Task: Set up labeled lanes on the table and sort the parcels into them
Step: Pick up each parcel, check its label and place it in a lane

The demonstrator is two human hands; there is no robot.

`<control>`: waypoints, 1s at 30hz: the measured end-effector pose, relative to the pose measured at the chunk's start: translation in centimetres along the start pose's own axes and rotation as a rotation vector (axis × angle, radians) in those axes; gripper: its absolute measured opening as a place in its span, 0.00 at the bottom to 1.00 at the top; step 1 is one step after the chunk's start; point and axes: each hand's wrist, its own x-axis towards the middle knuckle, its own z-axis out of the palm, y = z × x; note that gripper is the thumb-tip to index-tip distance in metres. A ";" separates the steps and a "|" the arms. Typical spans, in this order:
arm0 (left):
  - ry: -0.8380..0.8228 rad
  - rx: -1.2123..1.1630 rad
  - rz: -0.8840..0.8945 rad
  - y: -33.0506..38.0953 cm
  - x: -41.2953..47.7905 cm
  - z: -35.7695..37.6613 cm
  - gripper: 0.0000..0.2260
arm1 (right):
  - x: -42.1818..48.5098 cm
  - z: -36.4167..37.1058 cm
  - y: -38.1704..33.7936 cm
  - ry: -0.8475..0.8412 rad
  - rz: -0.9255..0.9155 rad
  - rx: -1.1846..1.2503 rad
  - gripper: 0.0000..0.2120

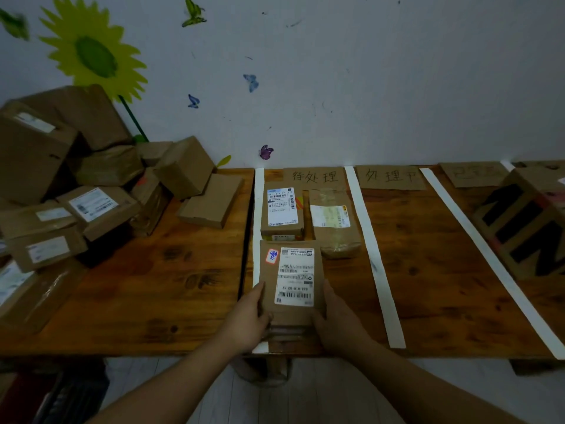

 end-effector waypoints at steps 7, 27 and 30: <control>0.019 0.040 -0.041 -1.0 0.2 -0.8 0.32 | 0.2 0.3 -0.4 -0.030 -0.088 -0.018 0.34; 0.130 0.327 -0.080 -2.9 -0.3 -16.2 0.32 | 5.3 -0.3 -11.7 0.093 -0.176 -0.387 0.28; 0.225 0.394 -0.132 -6.5 -0.7 -22.7 0.32 | 6.9 2.3 -16.9 0.028 -0.239 -0.397 0.27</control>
